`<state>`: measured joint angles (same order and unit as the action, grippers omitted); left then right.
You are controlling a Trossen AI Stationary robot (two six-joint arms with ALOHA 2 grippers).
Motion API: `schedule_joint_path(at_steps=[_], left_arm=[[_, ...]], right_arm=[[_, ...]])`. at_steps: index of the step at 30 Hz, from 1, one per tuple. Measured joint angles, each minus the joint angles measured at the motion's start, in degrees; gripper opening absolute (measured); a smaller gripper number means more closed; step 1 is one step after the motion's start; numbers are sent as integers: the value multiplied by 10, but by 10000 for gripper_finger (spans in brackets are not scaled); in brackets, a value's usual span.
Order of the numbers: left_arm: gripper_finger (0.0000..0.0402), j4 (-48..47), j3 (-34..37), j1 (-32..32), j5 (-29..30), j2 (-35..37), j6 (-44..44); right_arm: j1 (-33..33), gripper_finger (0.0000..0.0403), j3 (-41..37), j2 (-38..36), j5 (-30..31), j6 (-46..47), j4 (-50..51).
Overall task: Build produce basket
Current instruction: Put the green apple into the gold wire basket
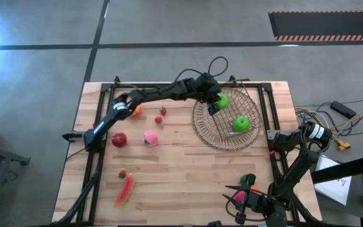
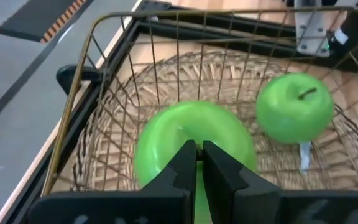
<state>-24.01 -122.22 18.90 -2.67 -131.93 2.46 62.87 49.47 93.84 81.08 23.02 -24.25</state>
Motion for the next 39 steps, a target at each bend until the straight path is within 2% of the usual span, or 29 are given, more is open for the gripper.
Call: schedule_joint_path(at_steps=[8, 19, 31, 39], left_arm=[[0, 39, 17, 0, 1, -1, 0], [0, 166, 73, 0, 1, -1, -10], [0, 171, 116, 2, 2, -1, -21], [0, 181, 137, 4, 24, -1, -21]], right_arm=[[0, 148, 0, 0, 0, 0, 0], [0, 148, 0, 0, 0, 1, 0], [-1, 148, 0, 0, 0, 4, -1], [-1, 148, 0, 0, 1, 5, -1]])
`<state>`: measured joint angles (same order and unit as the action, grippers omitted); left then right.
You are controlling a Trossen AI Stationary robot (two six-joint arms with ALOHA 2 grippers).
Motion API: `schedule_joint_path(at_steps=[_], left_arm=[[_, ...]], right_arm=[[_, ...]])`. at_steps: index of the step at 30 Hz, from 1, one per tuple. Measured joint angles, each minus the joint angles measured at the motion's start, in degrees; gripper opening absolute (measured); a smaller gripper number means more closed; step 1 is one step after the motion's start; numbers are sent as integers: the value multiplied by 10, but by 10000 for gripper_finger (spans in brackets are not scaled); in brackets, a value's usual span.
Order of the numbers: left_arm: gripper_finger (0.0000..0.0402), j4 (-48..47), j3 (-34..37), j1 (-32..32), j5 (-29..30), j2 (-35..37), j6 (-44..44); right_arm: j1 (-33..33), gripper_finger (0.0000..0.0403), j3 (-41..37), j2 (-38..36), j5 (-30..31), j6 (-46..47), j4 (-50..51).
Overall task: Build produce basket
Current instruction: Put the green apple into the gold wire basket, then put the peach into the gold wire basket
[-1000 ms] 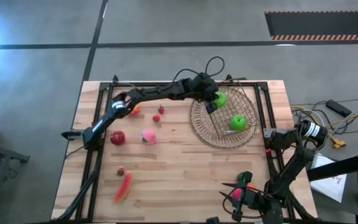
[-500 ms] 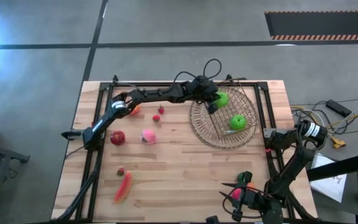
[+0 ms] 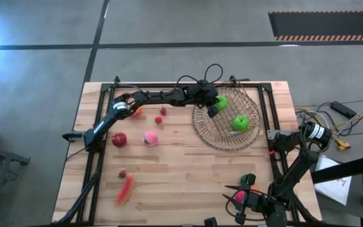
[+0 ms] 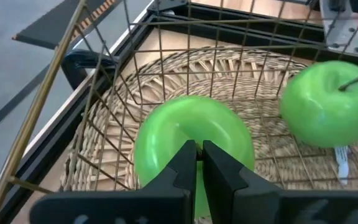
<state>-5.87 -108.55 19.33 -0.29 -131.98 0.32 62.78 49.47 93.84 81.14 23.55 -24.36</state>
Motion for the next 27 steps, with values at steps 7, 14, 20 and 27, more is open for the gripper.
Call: schedule_joint_path(at_steps=[7, 14, 20, 27], left_arm=[[0, 0, 0, 0, 4, 0, 0], [8, -1, 1, 0, 4, 0, 0], [41, -3, 0, 1, 4, 0, -1], [49, -6, 1, 1, 4, 0, -1]], right_arm=[[0, 148, 0, 0, 0, 0, 0], [0, 148, 0, 0, 0, -1, 0], [0, 148, 0, 0, 0, -1, 0], [0, 148, 0, 0, 0, -1, 0]])
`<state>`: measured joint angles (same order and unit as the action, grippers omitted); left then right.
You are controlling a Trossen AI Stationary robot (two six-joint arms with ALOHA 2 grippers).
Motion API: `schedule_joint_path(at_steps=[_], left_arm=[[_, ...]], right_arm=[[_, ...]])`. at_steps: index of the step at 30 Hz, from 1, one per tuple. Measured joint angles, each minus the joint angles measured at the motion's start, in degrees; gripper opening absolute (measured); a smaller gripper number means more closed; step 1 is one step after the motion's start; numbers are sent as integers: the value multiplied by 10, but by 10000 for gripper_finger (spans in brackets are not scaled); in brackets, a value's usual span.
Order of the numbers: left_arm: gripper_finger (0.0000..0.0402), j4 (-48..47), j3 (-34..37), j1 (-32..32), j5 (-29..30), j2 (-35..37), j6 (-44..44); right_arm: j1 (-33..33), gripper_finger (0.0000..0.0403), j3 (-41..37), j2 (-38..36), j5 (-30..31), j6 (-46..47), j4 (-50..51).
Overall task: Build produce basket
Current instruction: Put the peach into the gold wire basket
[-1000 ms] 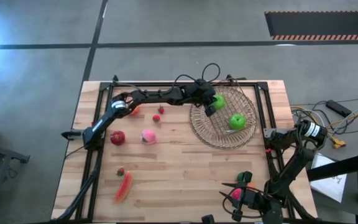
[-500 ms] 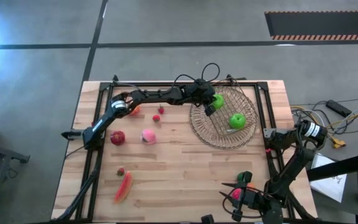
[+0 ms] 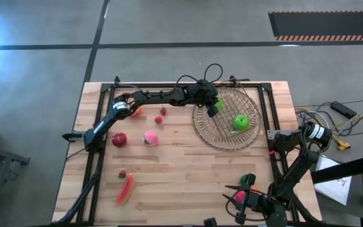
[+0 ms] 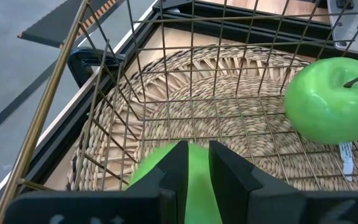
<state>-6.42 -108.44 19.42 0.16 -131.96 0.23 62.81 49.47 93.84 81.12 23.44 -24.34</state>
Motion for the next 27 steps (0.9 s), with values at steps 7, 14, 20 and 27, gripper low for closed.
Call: schedule_joint_path(at_steps=[7, 14, 20, 27], left_arm=[[49, -35, -14, -1, -1, 17, 3], [50, -96, -17, -2, 2, 85, 36], [50, -177, -15, -2, 5, 180, 76], [50, -277, 34, -25, 75, 322, 141]], right_arm=[[0, 148, 0, 0, 0, 0, 0], [1, 148, 0, 0, 0, 0, 0], [0, 148, 0, 0, 0, 1, -1], [-1, 148, 0, 0, 0, 23, -11]])
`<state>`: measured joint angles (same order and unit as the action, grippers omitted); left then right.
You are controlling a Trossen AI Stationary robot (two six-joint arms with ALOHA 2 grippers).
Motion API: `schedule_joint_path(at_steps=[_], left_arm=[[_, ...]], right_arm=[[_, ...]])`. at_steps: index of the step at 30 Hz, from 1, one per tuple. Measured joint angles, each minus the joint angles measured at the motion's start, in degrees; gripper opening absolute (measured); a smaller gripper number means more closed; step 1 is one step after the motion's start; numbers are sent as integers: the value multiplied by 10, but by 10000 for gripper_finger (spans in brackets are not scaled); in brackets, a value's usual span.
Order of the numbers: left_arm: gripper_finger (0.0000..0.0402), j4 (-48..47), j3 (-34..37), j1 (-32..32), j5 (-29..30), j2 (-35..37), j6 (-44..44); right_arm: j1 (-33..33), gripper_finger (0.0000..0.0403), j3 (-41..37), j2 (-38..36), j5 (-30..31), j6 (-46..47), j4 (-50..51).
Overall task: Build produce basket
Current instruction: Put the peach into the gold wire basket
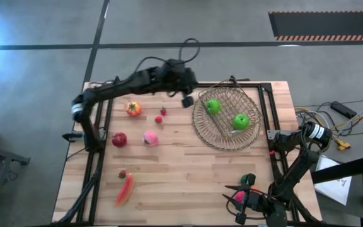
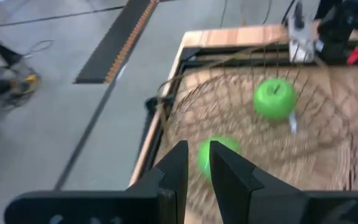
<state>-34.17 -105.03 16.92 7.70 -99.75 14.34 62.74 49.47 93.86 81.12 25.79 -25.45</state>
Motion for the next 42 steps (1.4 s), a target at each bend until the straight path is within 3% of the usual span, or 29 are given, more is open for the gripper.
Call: schedule_joint_path(at_steps=[4, 8, 13, 17, 19, 23, 28, 36, 42], left_arm=[[46, 39, 144, -30, 51, 108, -2], [28, 171, 351, -74, 64, 219, -32], [4, 348, 569, -154, 68, 329, -78], [2, 429, 675, -245, 119, 375, -96], [2, 434, 700, -299, 186, 387, -109], [1, 434, 720, -416, 313, 385, -133], [1, 431, 721, -523, 400, 368, -195], [1, 220, 677, -615, 438, 379, -394], [1, 11, 658, -637, 386, 381, -603]], right_arm=[[-3, 148, 0, 0, 0, 13, -1], [-20, 148, 0, 0, -12, 19, -4], [-93, 148, 2, 0, -174, 37, -5], [-162, 148, 18, 1, -304, 4, 0], [-188, 148, 29, 0, -341, -35, 2], [-222, 148, 60, -7, -350, -106, 22], [-265, 148, 95, -3, -351, -139, 65], [-327, 148, 120, 35, -430, -127, 89], [-369, 148, 180, 108, -496, -154, 86]])
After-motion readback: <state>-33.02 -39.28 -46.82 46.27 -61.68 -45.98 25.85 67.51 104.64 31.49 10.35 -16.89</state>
